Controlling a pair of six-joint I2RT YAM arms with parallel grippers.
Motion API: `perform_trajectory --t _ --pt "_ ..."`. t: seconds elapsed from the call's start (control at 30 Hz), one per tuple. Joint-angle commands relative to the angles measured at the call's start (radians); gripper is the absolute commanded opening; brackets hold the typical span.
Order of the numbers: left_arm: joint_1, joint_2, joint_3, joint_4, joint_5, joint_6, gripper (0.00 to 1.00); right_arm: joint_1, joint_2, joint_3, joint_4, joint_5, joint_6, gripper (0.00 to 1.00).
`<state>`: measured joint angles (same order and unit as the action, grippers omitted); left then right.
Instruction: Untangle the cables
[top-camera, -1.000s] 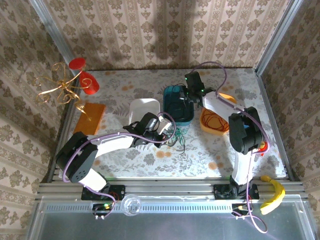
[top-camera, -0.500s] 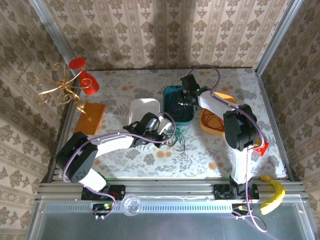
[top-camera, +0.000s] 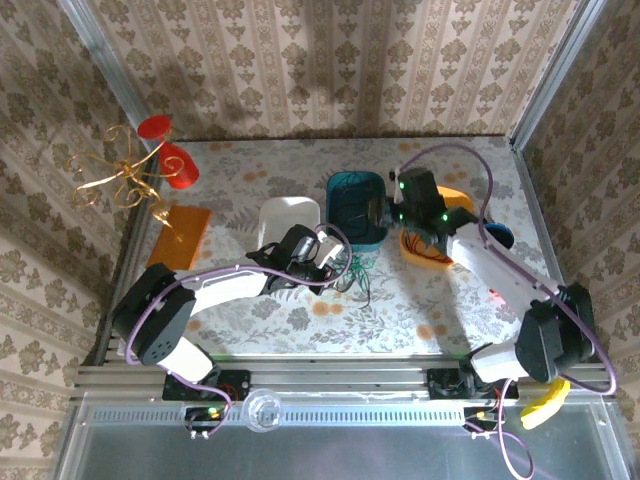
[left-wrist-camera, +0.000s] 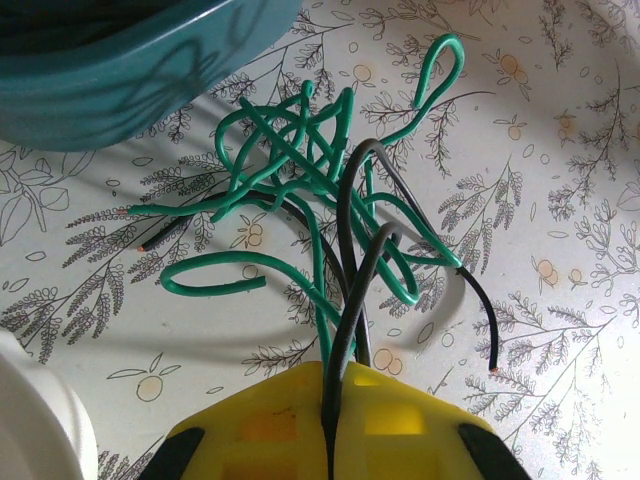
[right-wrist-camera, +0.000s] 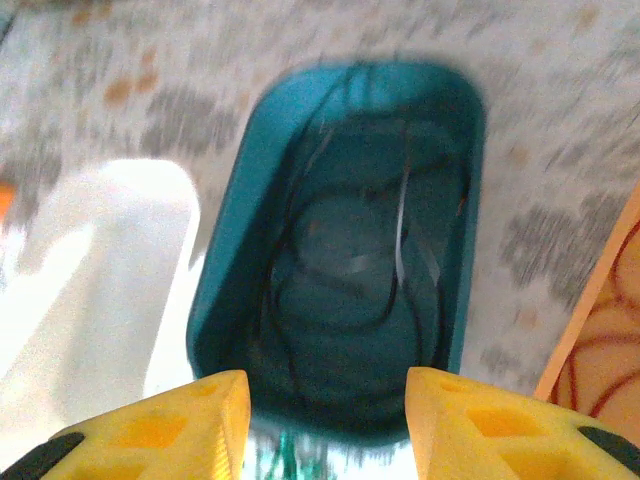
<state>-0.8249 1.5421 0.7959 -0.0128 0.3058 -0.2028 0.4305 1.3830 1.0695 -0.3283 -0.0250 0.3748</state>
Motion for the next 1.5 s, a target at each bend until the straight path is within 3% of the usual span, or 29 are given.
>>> perform_trajectory --t 0.0,0.07,0.13,0.27,0.6,0.77,0.83,0.9,1.03,1.2,1.47 --pt "-0.005 -0.005 -0.006 0.013 0.003 -0.012 0.02 0.048 -0.039 -0.100 -0.115 -0.182 -0.060 0.46" --pt "-0.004 -0.002 -0.006 0.012 0.006 -0.012 0.02 0.091 -0.029 -0.137 -0.151 -0.230 -0.085 0.45" --pt "-0.004 -0.001 -0.006 0.010 0.009 -0.011 0.02 0.144 0.000 -0.140 -0.195 -0.166 -0.129 0.45" --pt "-0.005 0.001 0.000 -0.001 0.009 -0.006 0.02 0.159 0.127 -0.125 -0.197 -0.148 -0.138 0.44" --pt "-0.009 0.000 0.012 -0.015 0.019 -0.009 0.02 0.155 0.277 -0.118 -0.007 -0.003 -0.102 0.38" --pt "-0.010 0.000 0.016 -0.029 0.029 0.004 0.02 0.155 0.335 -0.124 0.078 -0.031 -0.084 0.33" --pt "-0.011 -0.002 0.021 -0.038 0.029 0.010 0.02 0.155 0.347 -0.130 0.096 -0.043 -0.073 0.28" --pt "-0.010 -0.007 0.022 -0.047 0.013 0.013 0.02 0.154 0.343 -0.133 0.089 -0.032 -0.064 0.13" --pt "-0.006 -0.038 0.002 -0.044 -0.057 0.001 0.02 0.150 0.235 -0.178 0.050 0.063 -0.042 0.03" --pt "0.003 -0.071 -0.031 -0.028 -0.093 -0.012 0.01 0.108 0.019 -0.268 -0.060 0.219 0.046 0.01" --pt "0.009 -0.095 -0.064 -0.026 -0.105 -0.035 0.00 -0.040 -0.302 -0.347 -0.199 0.286 0.184 0.01"
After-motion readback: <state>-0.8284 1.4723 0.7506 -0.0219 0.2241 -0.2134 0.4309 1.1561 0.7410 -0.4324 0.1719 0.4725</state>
